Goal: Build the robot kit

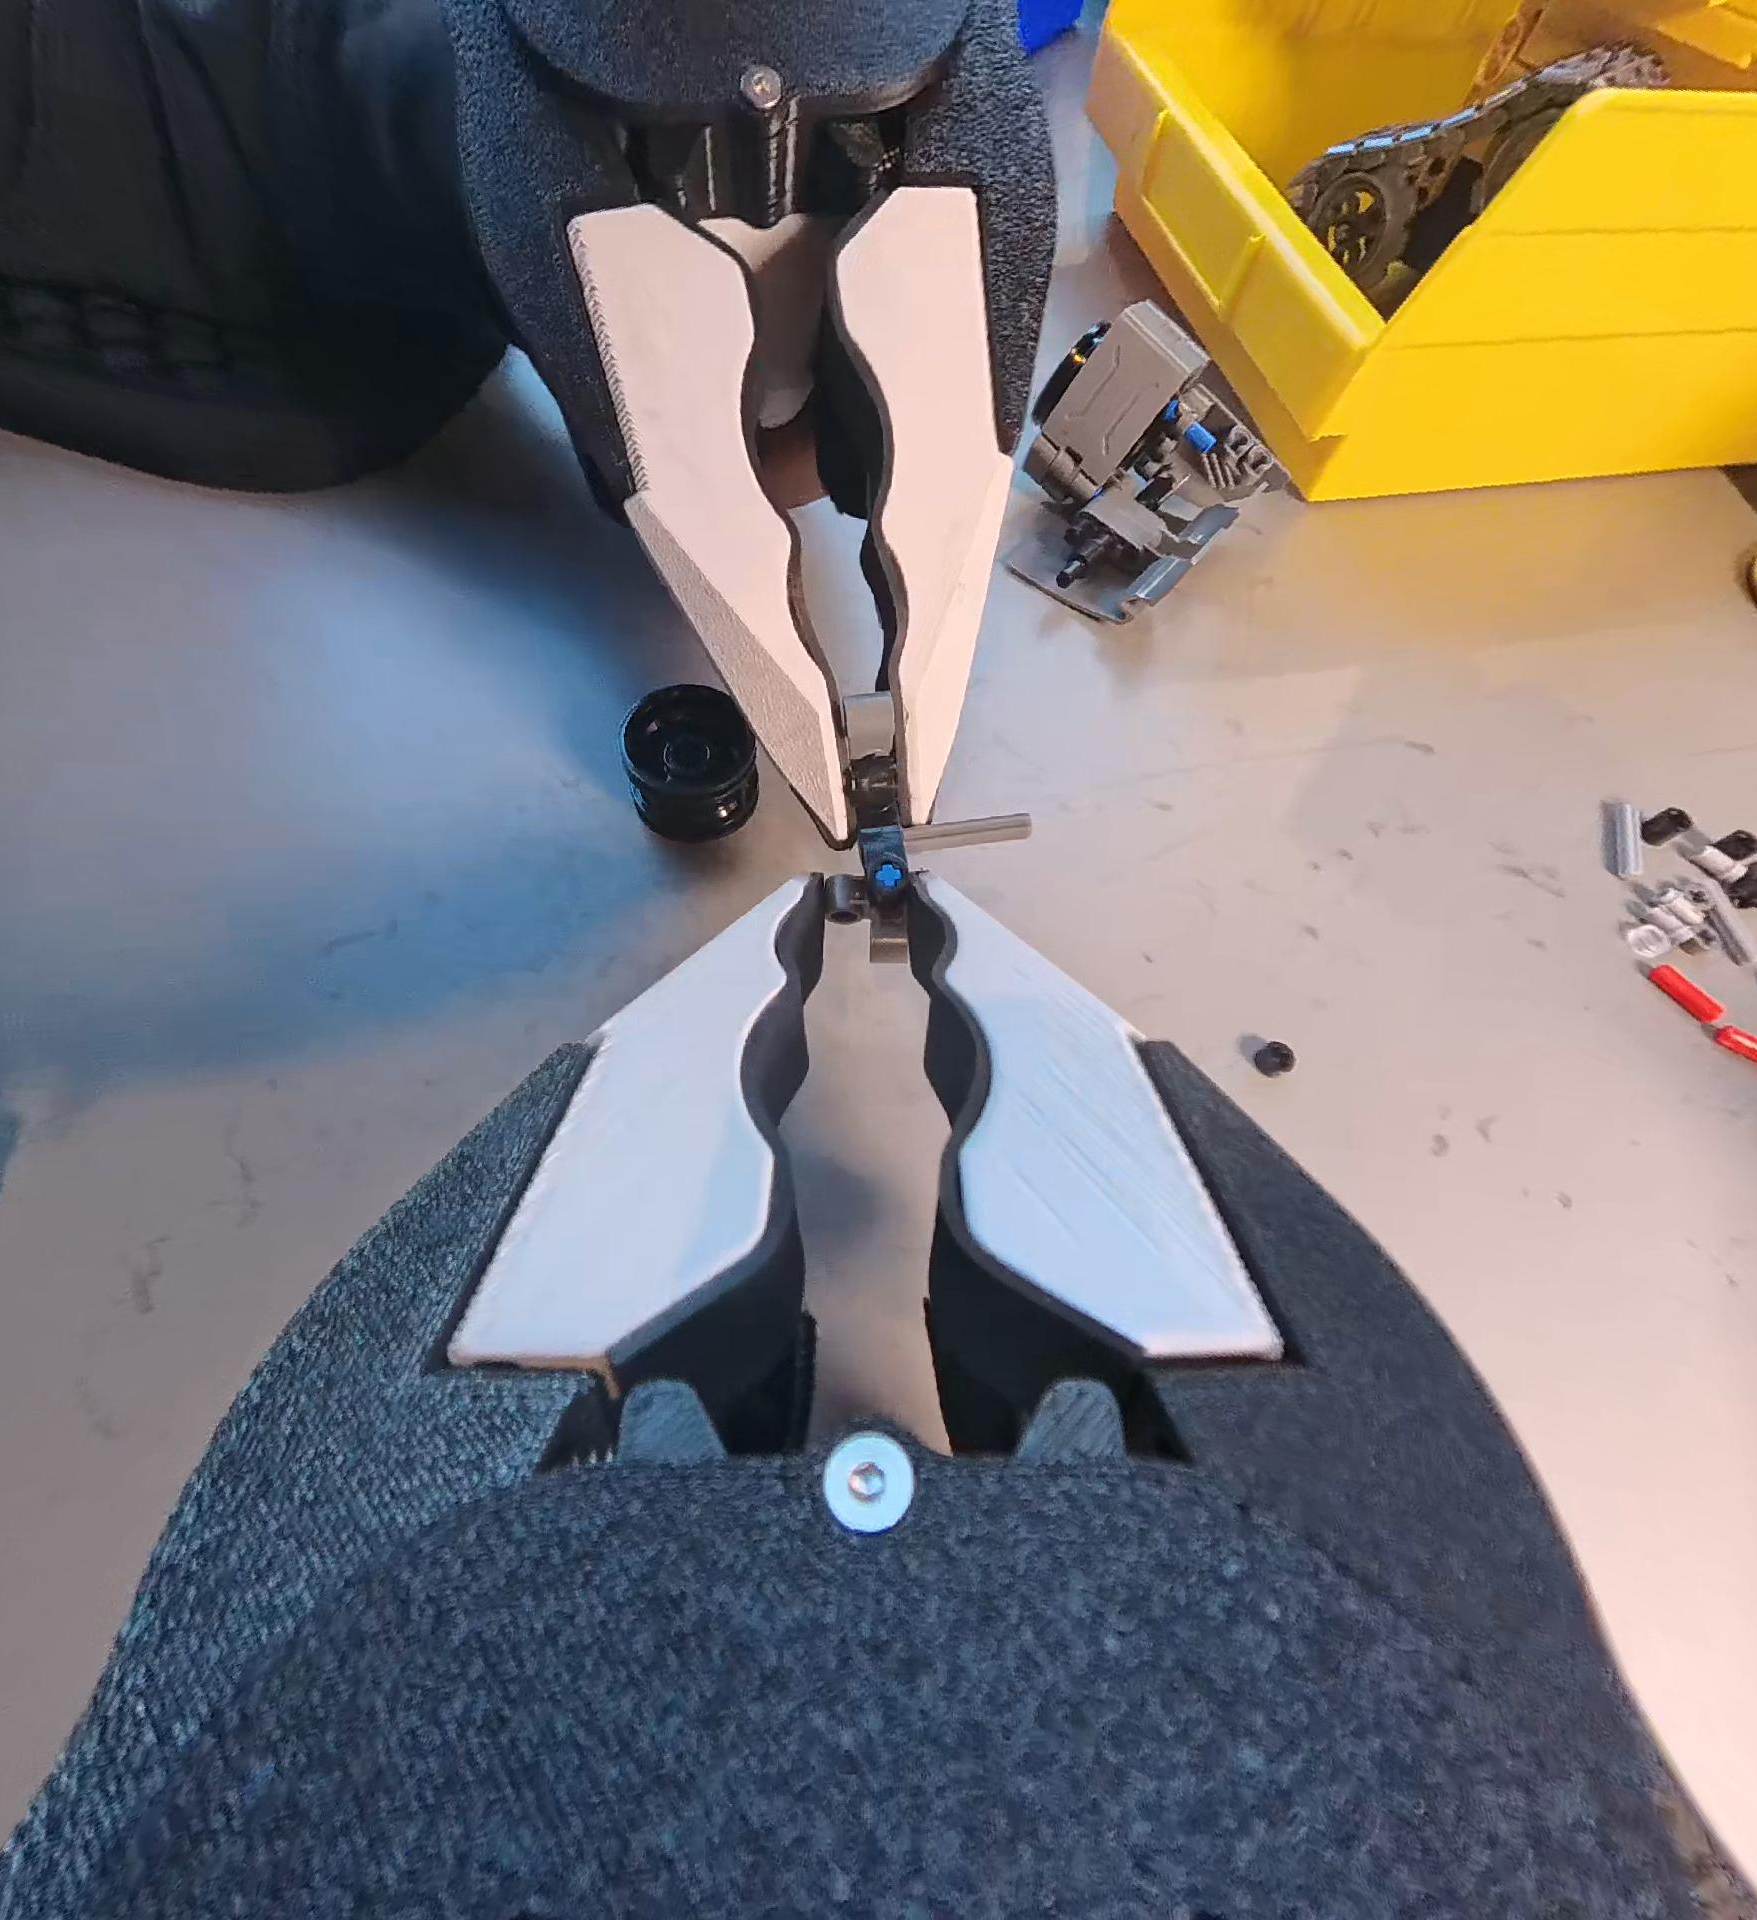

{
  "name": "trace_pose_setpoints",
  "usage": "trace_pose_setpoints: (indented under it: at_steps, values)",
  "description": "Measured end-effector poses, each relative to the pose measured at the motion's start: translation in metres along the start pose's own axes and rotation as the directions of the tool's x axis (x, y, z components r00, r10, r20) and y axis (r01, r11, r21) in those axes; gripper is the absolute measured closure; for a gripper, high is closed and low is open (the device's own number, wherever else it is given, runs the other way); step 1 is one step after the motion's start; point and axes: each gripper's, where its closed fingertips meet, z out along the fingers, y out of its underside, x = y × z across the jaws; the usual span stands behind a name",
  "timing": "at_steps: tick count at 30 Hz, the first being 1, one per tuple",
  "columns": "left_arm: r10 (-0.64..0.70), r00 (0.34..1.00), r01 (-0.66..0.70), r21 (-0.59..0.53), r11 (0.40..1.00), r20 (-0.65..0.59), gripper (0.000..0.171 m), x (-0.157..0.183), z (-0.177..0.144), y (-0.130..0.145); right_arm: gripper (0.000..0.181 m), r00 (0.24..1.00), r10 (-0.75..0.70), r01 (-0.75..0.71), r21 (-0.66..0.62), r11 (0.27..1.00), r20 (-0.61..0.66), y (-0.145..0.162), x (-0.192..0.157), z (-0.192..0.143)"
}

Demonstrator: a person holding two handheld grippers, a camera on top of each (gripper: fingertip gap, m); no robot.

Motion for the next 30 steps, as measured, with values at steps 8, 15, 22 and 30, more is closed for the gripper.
trace_pose_setpoints:
  at_steps: [8,15,22,30]
  values:
    - [-0.021,0.999,0.019,0.037,0.999,0.047,0.163,-0.005,-0.001,-0.006,0.166,0.991,0.13,-0.131,0.039,0.991,0.021,-0.006,0.003,-0.004]
    - [-0.074,0.995,0.067,0.086,0.994,0.074,0.162,-0.009,-0.003,-0.014,0.166,0.989,0.145,-0.145,0.076,0.987,0.004,-0.012,0.005,-0.007]
    - [0.065,0.99,-0.072,0.052,0.996,0.122,0.164,-0.006,-0.007,-0.018,0.166,0.996,0.087,-0.087,0.111,0.99,0.001,-0.018,0.004,-0.01]
    - [0.366,0.903,-0.364,-0.049,0.93,0.224,0.165,-0.001,-0.016,-0.019,0.164,0.994,0.099,-0.094,-0.086,0.992,0.056,0.003,0.05,-0.034]
